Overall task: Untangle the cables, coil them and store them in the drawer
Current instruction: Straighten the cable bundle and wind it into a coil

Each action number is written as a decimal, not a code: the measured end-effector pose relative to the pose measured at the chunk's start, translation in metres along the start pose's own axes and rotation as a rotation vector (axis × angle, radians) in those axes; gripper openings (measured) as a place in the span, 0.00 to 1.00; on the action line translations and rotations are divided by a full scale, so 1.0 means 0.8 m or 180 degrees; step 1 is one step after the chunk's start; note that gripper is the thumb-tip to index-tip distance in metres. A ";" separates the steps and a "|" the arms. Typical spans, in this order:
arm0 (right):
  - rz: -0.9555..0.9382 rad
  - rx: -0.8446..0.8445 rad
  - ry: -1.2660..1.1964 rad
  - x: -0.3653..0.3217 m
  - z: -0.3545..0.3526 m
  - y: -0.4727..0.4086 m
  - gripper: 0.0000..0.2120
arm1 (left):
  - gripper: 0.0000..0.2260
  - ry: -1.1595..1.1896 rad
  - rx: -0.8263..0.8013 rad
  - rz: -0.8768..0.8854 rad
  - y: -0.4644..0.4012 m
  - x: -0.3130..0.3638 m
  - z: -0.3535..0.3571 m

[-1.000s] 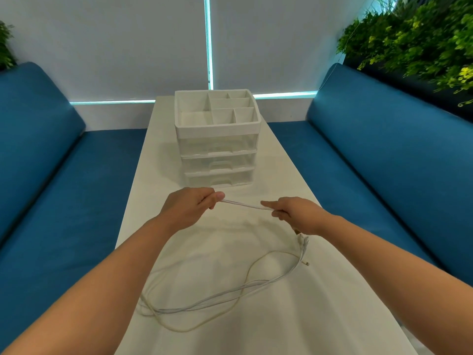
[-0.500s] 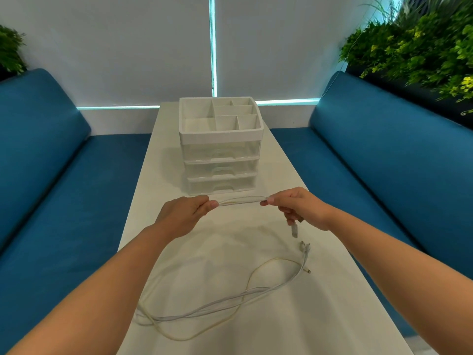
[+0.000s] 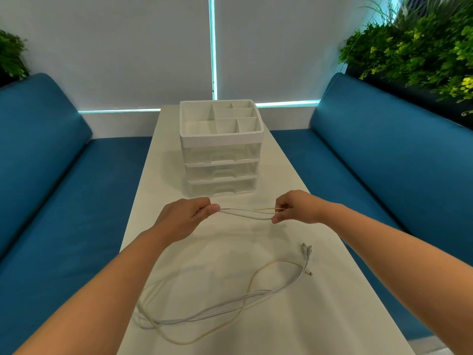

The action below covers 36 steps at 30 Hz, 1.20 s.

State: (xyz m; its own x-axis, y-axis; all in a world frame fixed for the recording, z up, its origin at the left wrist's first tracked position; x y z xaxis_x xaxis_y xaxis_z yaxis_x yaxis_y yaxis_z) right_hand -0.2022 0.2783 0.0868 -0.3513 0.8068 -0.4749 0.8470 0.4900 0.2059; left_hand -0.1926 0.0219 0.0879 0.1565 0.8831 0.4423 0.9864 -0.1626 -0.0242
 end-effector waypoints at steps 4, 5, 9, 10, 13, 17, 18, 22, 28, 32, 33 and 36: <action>-0.0105 0.0189 0.0101 -0.005 -0.003 0.001 0.16 | 0.28 -0.0005 -0.0031 -0.0049 -0.002 -0.006 0.000; -0.0116 0.0183 0.0002 -0.005 -0.004 0.003 0.15 | 0.28 -0.0013 -0.0024 -0.0054 -0.003 -0.007 0.000; -0.0105 0.0010 -0.0316 -0.003 -0.001 0.009 0.08 | 0.30 -0.0022 -0.0016 -0.0086 -0.005 -0.012 -0.004; -0.0120 0.0003 -0.0239 -0.004 -0.002 0.010 0.07 | 0.30 -0.0031 -0.0030 -0.0089 -0.006 -0.012 -0.005; -0.0190 0.0295 0.0138 -0.003 -0.012 0.008 0.09 | 0.29 -0.0111 -0.0118 -0.0115 -0.006 -0.008 -0.002; 0.0003 0.0629 0.1190 0.001 -0.034 0.004 0.16 | 0.23 -0.0320 -0.0332 -0.0118 -0.004 0.006 0.011; 0.0002 0.0645 0.1583 0.000 -0.039 0.002 0.17 | 0.22 -0.0338 -0.0388 -0.0137 -0.004 0.008 0.013; -0.0091 0.0689 0.1139 0.006 -0.044 0.000 0.19 | 0.21 -0.0382 -0.0570 -0.0212 -0.002 0.008 0.021; -0.0318 0.0931 -0.0204 0.006 -0.047 0.001 0.14 | 0.21 -0.0451 -0.0493 -0.0265 -0.004 0.005 0.019; -0.0205 0.0607 0.0925 0.010 -0.041 0.004 0.22 | 0.20 -0.0605 -0.0401 -0.0248 -0.009 0.003 0.011; -0.0240 0.0613 0.1147 0.008 -0.041 0.004 0.23 | 0.20 -0.0640 -0.0376 -0.0227 -0.010 0.004 0.009; -0.0334 0.0633 0.1809 0.001 -0.040 0.003 0.24 | 0.19 -0.0714 -0.0352 -0.0169 -0.011 0.007 0.005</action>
State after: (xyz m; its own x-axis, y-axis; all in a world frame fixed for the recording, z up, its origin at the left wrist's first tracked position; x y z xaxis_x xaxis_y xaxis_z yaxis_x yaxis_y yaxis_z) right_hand -0.2136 0.2908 0.1141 -0.5484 0.8342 0.0583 0.8354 0.5496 -0.0069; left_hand -0.2006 0.0300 0.0871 0.1240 0.9653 0.2300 0.9840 -0.1496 0.0973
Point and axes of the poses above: each hand's wrist, its own y-axis away from the middle knuckle, its own z-axis out of the palm, x = y × z, the point moved 8 cm from there along -y, towards the middle knuckle, and after that the axes turned 11 degrees about -z, right-handed, at the moved point
